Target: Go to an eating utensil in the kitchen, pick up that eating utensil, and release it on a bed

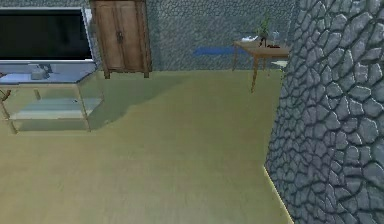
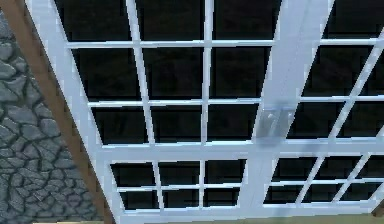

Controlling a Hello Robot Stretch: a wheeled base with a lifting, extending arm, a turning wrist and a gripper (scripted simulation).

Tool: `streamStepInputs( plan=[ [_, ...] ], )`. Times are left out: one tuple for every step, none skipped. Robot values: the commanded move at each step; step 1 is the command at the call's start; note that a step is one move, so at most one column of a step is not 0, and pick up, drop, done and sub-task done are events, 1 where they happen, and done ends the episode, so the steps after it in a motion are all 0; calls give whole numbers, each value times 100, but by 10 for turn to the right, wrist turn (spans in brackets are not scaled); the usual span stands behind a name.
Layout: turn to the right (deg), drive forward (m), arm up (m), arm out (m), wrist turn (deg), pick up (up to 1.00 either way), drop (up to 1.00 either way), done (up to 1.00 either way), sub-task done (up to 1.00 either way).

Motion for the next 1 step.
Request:
streamStepInputs(
  plan=[
    [-30, 0, 0, 0, 0, 0, 0, 0, 0]
  ],
)
